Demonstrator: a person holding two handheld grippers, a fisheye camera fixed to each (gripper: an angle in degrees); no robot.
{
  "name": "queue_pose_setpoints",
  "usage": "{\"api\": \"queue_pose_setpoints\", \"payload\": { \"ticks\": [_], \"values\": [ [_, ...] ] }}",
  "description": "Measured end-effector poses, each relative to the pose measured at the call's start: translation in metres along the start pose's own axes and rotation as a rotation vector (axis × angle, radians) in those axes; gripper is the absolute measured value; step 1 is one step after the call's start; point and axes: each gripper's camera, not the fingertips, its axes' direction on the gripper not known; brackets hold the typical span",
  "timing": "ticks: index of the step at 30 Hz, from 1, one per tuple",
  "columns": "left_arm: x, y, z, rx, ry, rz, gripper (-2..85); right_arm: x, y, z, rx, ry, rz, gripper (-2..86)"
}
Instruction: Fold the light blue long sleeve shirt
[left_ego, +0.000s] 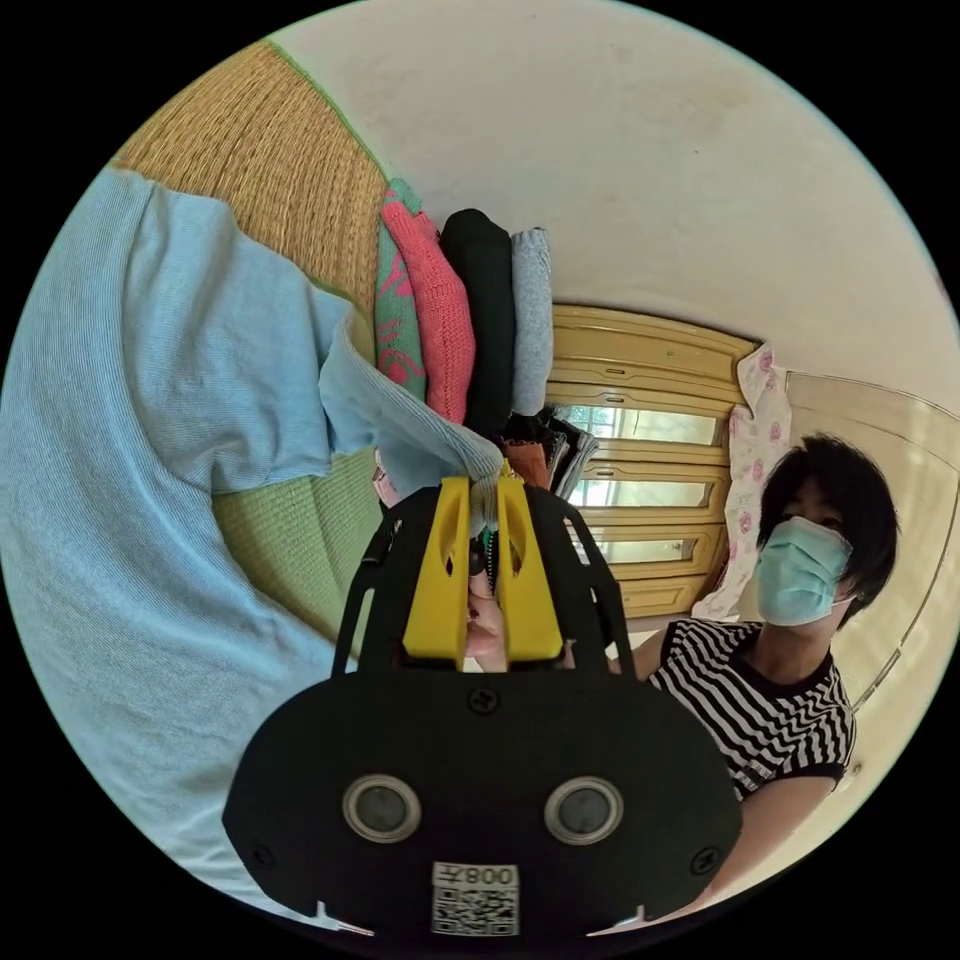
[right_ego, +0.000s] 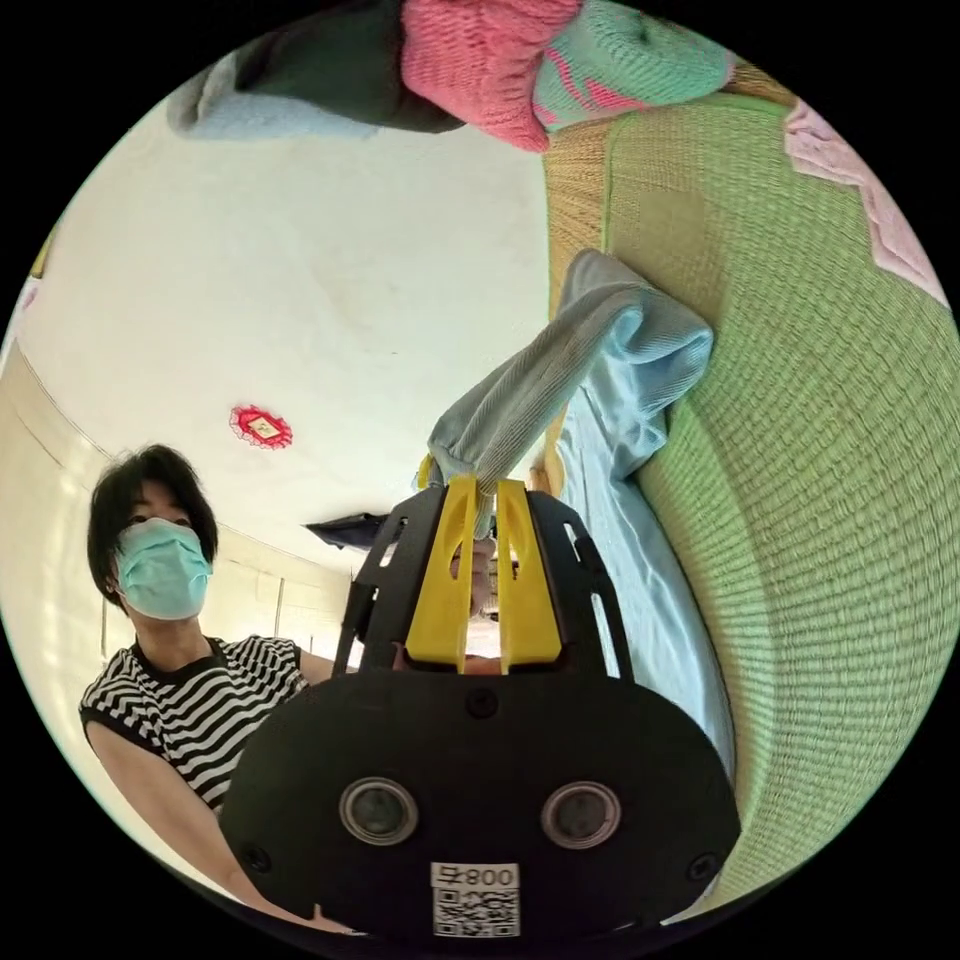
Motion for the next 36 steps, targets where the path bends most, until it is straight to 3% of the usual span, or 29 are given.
{"api": "queue_pose_setpoints", "payload": {
  "ticks": [9, 15, 24, 36],
  "values": [
    [0.055, 0.051, -0.102, 0.011, -0.129, 0.117, 4.9, -0.076, -0.002, 0.153, -0.325, 0.02, -0.177, 1.7],
    [0.064, 0.107, -0.171, 0.051, -0.242, 0.093, 5.0, -0.087, 0.011, 0.264, -0.506, -0.001, -0.17, 0.8],
    [0.021, 0.203, -0.252, 0.174, -0.308, -0.062, 4.9, -0.077, 0.045, 0.402, -0.729, 0.084, -0.129, 0.3],
    [-0.056, 0.293, -0.299, 0.222, -0.331, -0.249, 4.5, -0.064, 0.081, 0.511, -0.88, 0.254, -0.066, 0.6]
  ]
}}
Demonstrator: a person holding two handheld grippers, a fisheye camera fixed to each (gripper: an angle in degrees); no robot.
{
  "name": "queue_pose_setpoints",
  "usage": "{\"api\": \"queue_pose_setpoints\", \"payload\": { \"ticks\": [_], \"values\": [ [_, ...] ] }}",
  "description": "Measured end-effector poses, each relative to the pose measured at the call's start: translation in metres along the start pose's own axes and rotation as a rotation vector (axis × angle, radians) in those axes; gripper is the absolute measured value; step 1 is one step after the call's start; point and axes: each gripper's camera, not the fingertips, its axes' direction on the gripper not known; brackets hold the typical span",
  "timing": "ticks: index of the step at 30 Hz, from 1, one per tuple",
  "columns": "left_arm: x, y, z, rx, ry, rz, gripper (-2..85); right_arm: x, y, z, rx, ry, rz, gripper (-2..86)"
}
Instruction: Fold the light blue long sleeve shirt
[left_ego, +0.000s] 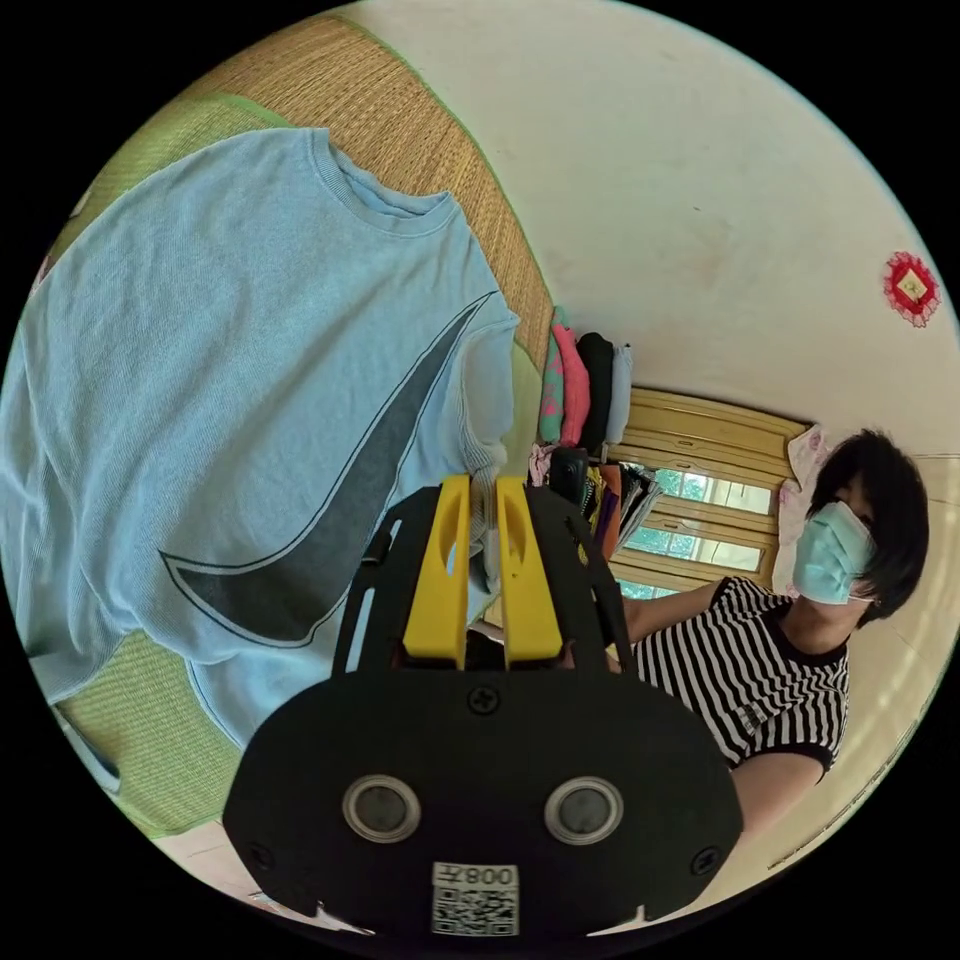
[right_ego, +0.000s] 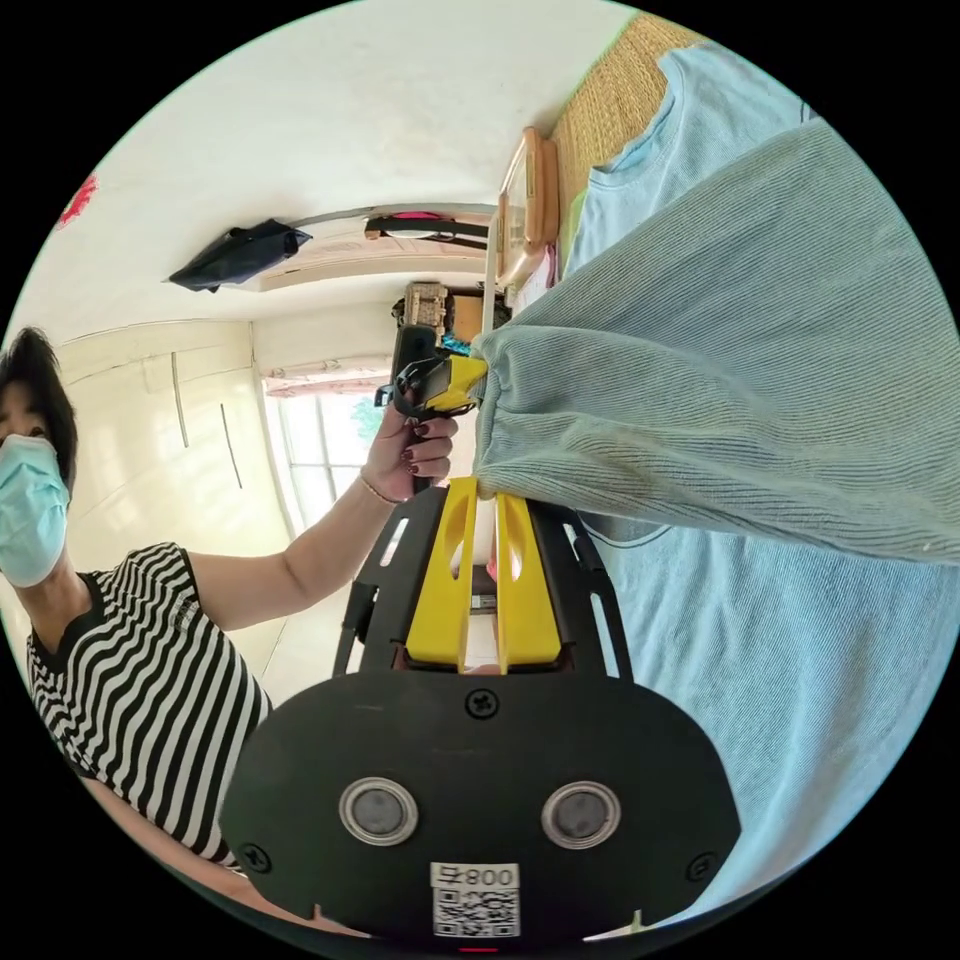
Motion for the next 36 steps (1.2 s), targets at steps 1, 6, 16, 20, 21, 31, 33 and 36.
{"api": "queue_pose_setpoints", "payload": {
  "ticks": [1, 6, 16, 20, 21, 31, 33, 36],
  "values": [
    [-0.007, 0.003, -0.002, -0.006, -0.018, -0.01, 4.6, -0.001, -0.002, 0.004, -0.006, 0.006, 0.003, 0.6],
    [-0.032, 0.011, -0.005, -0.028, -0.056, -0.05, 4.8, -0.009, -0.023, 0.04, -0.06, 0.076, 0.026, 0.5],
    [-0.06, 0.037, -0.006, 0.018, -0.185, -0.15, 4.3, -0.03, -0.033, 0.074, -0.19, 0.175, 0.05, 0.1],
    [-0.032, 0.047, -0.005, 0.067, -0.248, -0.07, 3.7, -0.074, -0.024, 0.023, -0.097, 0.286, -0.013, 0.1],
    [-0.018, 0.049, -0.002, 0.083, -0.285, -0.027, 3.6, -0.087, -0.02, -0.001, -0.047, 0.356, -0.02, 0.1],
    [0.084, 0.037, 0.046, 0.209, -0.43, 0.179, 3.3, -0.156, 0.025, -0.153, 0.296, 0.806, 0.041, 0.1],
    [0.091, 0.042, 0.043, 0.22, -0.469, 0.135, 3.2, -0.166, 0.032, -0.159, 0.302, 0.818, 0.037, 0.1],
    [0.095, 0.06, 0.03, 0.274, -0.533, 0.039, 3.3, -0.178, 0.041, -0.161, 0.311, 0.88, 0.046, 0.1]
  ]
}}
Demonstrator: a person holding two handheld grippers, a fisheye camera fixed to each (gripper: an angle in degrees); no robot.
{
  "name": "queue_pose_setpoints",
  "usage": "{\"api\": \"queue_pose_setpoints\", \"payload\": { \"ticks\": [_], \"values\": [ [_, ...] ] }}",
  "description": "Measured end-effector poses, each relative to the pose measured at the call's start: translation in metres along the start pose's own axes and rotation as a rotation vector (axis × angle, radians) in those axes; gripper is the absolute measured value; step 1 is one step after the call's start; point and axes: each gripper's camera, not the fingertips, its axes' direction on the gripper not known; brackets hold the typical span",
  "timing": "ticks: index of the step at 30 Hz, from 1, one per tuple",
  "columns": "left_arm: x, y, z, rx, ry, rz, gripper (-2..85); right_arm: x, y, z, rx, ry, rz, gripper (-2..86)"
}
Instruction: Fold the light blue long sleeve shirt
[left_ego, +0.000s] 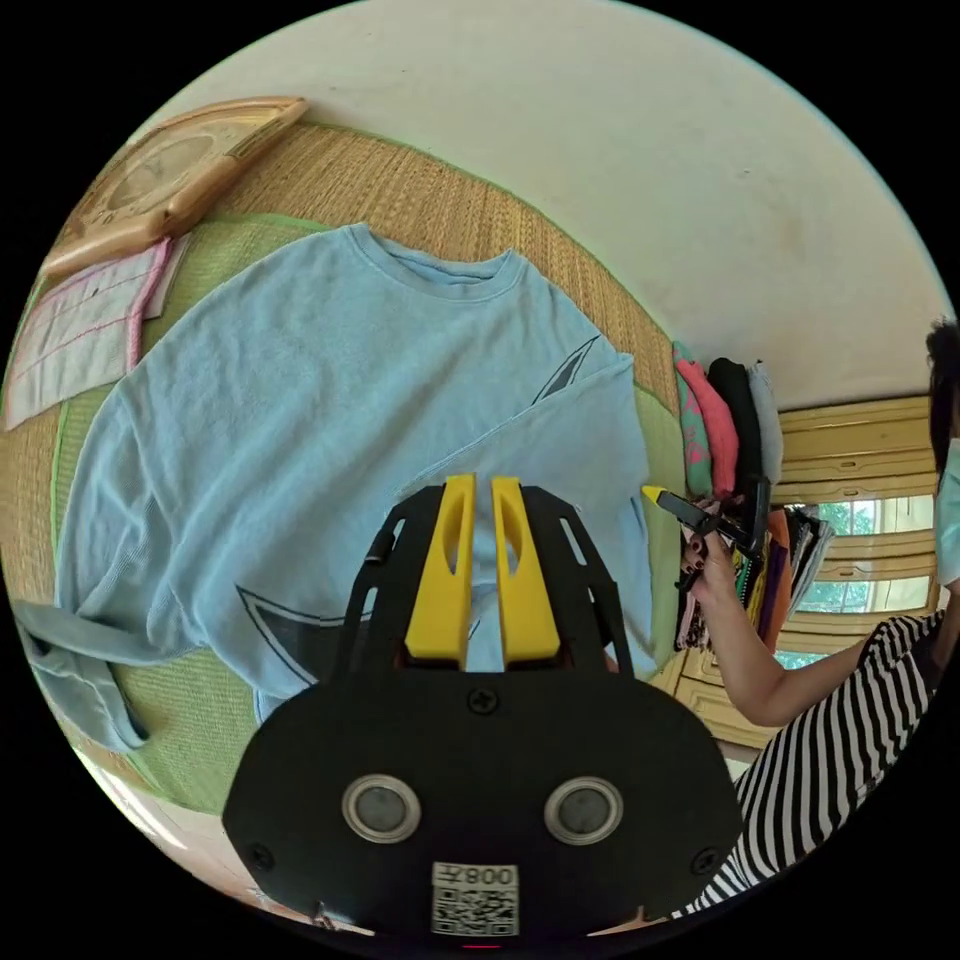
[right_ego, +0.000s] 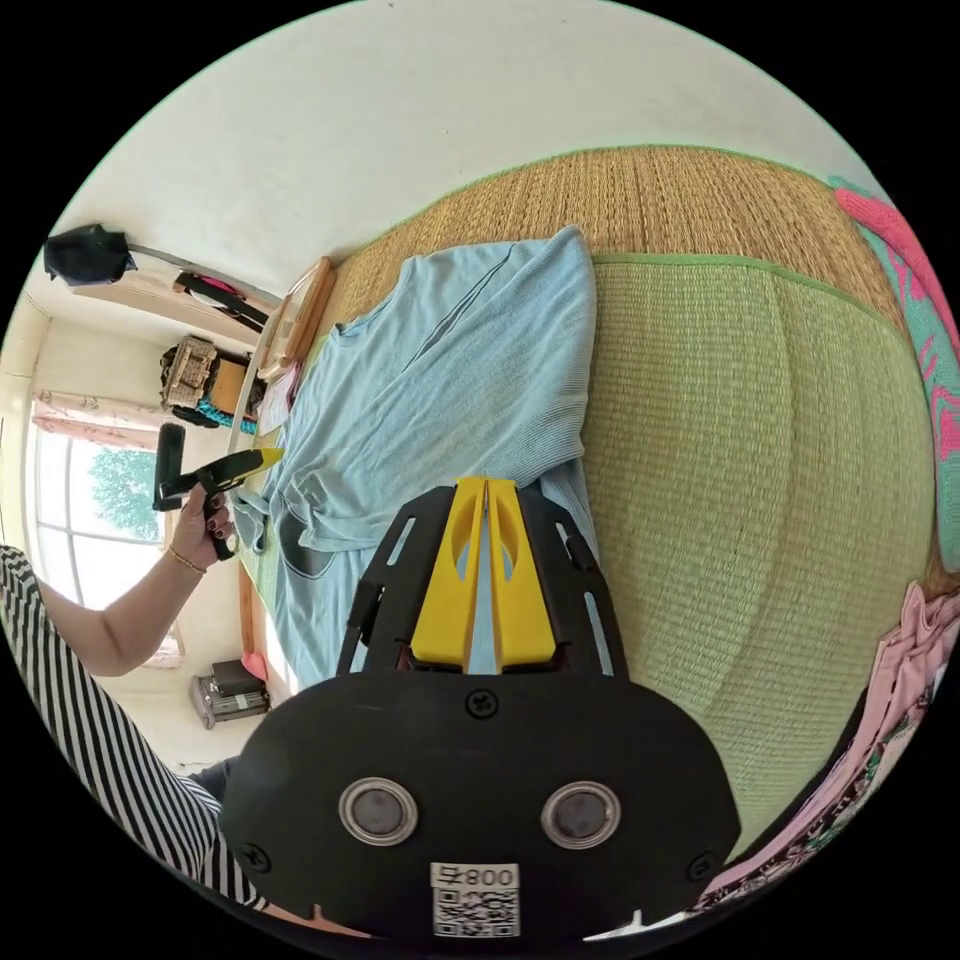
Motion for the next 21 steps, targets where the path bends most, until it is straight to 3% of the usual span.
{"api": "queue_pose_setpoints", "payload": {
  "ticks": [5, 12, 16, 21],
  "values": [
    [0.026, -0.007, 0.006, -0.014, 0.146, 0.012, 4.1, -0.005, 0.016, -0.015, 0.002, 0.145, 0.01, 0.6],
    [0.151, -0.08, 0.082, -0.163, 0.312, 0.33, 5.2, -0.023, 0.021, -0.034, 0.037, 0.309, -0.067, 4.2],
    [0.202, -0.113, 0.114, -0.223, 0.311, 0.393, 5.4, -0.016, 0.021, -0.033, 0.024, 0.353, -0.04, 5.5],
    [0.236, -0.136, 0.139, -0.288, 0.222, 0.403, 3.7, 0.003, 0.029, -0.05, 0.067, 0.269, -0.025, 1.4]
  ]
}}
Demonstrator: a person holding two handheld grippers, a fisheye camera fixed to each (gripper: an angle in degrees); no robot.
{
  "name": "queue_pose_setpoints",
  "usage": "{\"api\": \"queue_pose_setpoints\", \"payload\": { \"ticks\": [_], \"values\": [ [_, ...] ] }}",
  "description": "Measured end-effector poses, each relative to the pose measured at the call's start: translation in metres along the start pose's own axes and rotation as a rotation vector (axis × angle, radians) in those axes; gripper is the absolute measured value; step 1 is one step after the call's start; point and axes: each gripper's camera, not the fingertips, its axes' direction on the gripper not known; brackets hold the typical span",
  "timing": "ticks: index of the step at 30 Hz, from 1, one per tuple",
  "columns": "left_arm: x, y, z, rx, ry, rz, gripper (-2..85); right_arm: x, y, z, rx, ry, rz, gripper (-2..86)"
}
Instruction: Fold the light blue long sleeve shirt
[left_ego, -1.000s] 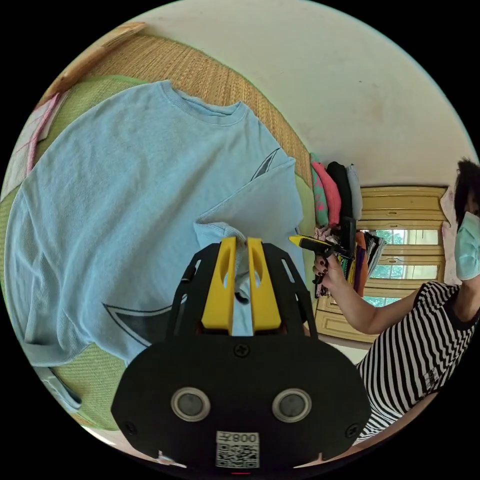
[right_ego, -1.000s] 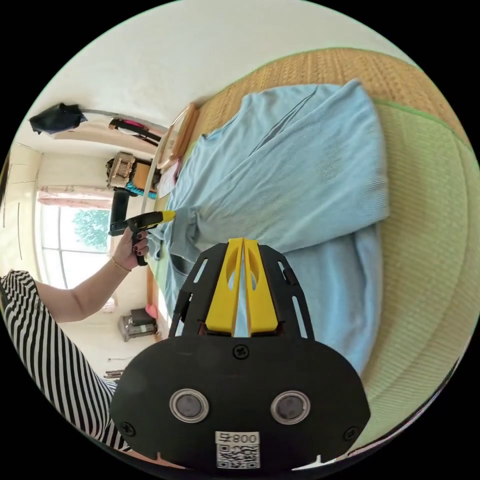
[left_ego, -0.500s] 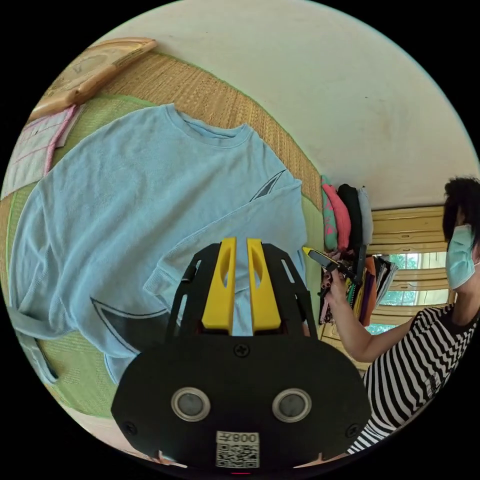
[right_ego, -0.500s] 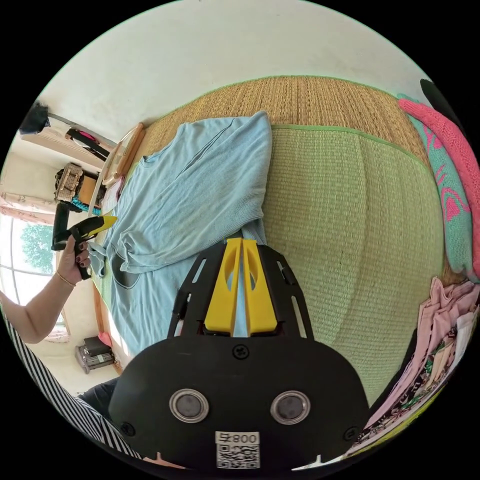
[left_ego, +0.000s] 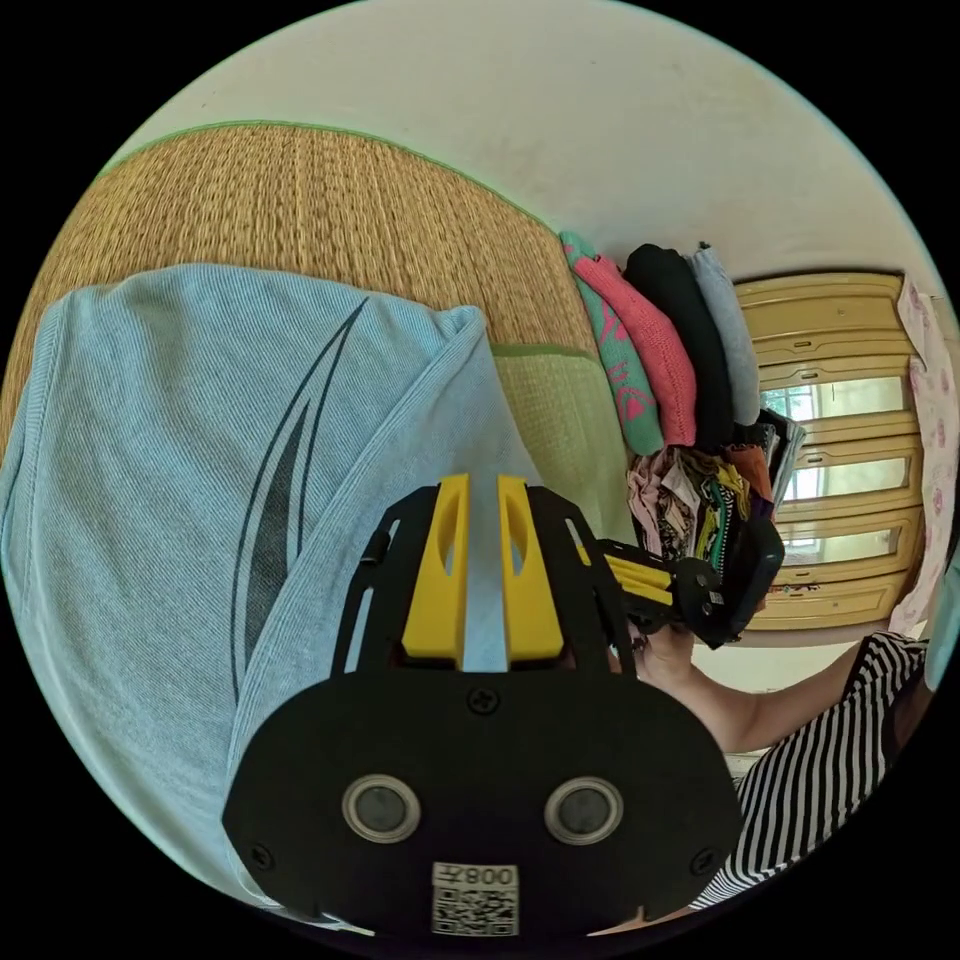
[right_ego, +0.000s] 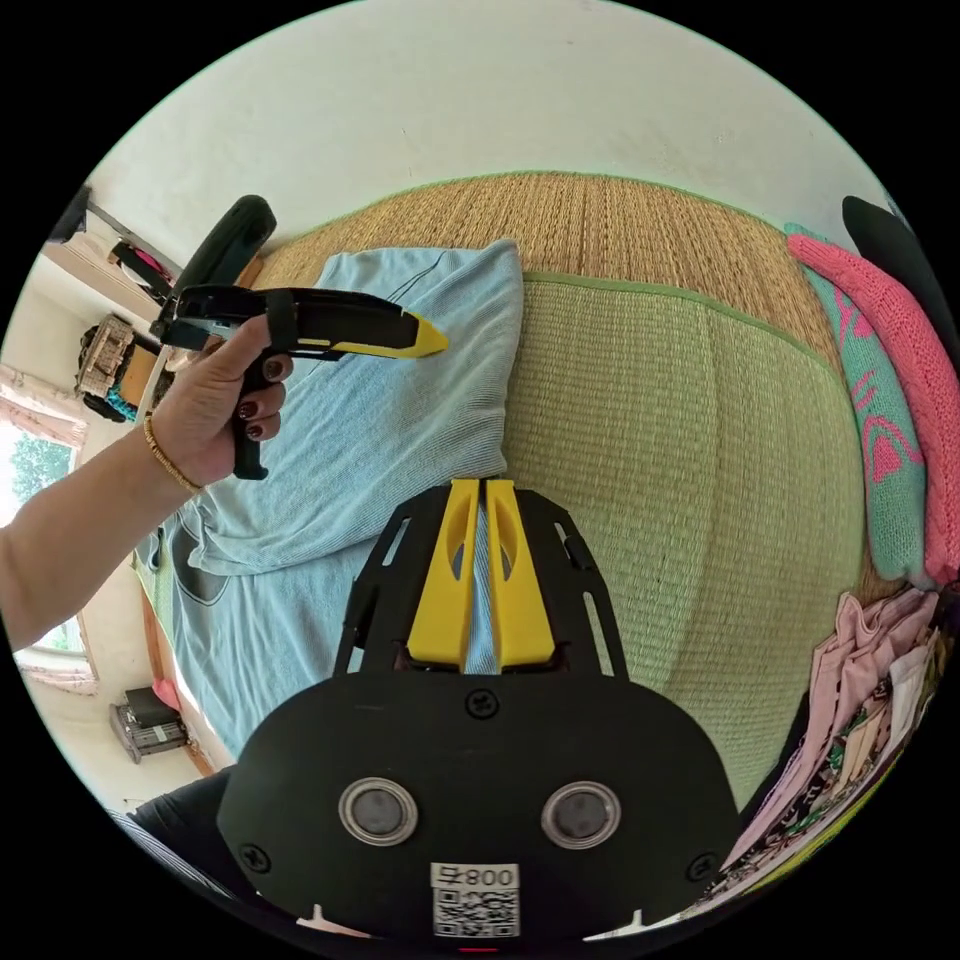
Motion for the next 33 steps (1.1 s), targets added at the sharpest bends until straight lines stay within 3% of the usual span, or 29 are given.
{"api": "queue_pose_setpoints", "payload": {
  "ticks": [6, 10, 23, 28, 33],
  "values": [
    [0.024, -0.028, -0.004, 0.016, -0.088, 0.017, 0.7, 0.04, 0.016, -0.031, 0.067, -0.04, 0.052, 0.3],
    [0.036, -0.047, -0.004, 0.017, -0.096, 0.03, 0.2, 0.046, 0.028, -0.027, 0.037, 0.019, 0.029, 0.2],
    [0.059, -0.09, 0.0, 0.096, -0.059, 0.063, 0.2, 0.113, 0.049, -0.048, 0.092, -0.13, 0.168, 0.2],
    [0.051, -0.106, 0.016, 0.077, -0.07, 0.04, 0.2, 0.116, 0.052, -0.069, 0.132, -0.074, 0.176, 0.0],
    [0.052, -0.122, 0.025, 0.125, -0.035, 0.095, 0.1, 0.106, 0.032, -0.062, 0.146, -0.202, 0.071, 0.0]
  ]
}}
